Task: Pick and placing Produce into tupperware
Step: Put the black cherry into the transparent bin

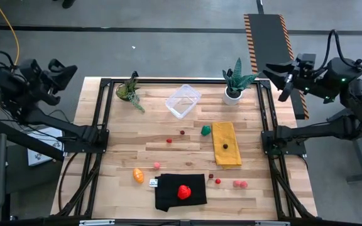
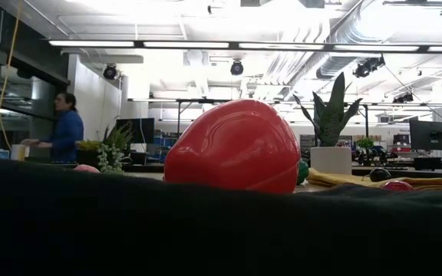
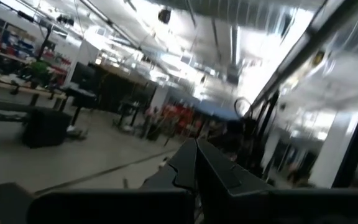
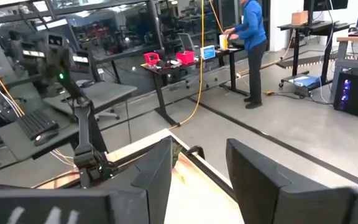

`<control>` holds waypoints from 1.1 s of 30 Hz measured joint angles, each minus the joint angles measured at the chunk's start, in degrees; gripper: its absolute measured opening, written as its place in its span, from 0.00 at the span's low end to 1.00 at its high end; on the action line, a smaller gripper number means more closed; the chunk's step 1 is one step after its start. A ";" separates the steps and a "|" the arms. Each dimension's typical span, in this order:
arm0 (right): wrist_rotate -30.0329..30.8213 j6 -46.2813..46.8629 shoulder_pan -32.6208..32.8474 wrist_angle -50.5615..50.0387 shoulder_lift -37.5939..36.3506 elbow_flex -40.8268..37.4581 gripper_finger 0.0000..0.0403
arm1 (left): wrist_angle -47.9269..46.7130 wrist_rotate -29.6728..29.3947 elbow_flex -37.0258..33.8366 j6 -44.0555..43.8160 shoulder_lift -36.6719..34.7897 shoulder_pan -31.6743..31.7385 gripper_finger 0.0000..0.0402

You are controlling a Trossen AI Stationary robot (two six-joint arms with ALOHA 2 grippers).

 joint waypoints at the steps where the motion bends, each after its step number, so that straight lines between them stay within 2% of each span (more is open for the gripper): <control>1: 0.00 0.00 0.00 0.00 0.07 0.00 0.35 | -2.04 -0.01 2.64 0.27 2.00 0.00 0.00; 7: -0.72 0.02 0.02 0.44 0.73 -0.02 0.35 | -11.97 0.00 17.04 1.37 12.79 0.00 0.00; 13: -0.90 -0.14 0.01 3.05 1.65 -0.04 0.34 | -17.69 0.00 27.87 3.45 20.74 0.00 0.00; 20: -1.81 0.01 0.02 7.67 2.81 -0.07 0.17 | -23.10 -0.02 37.20 4.80 28.51 0.00 0.00; 23: -4.36 2.77 0.00 8.51 3.34 -0.02 0.10 | -25.67 -0.02 40.95 4.92 31.85 0.00 0.00; 28: -6.56 7.58 0.02 3.15 4.83 0.04 0.06 | -32.21 -0.03 47.45 4.30 37.12 0.00 0.00; 33: -8.43 11.93 0.00 -6.03 8.65 0.04 0.11 | -42.23 0.75 52.86 0.66 41.66 0.00 0.00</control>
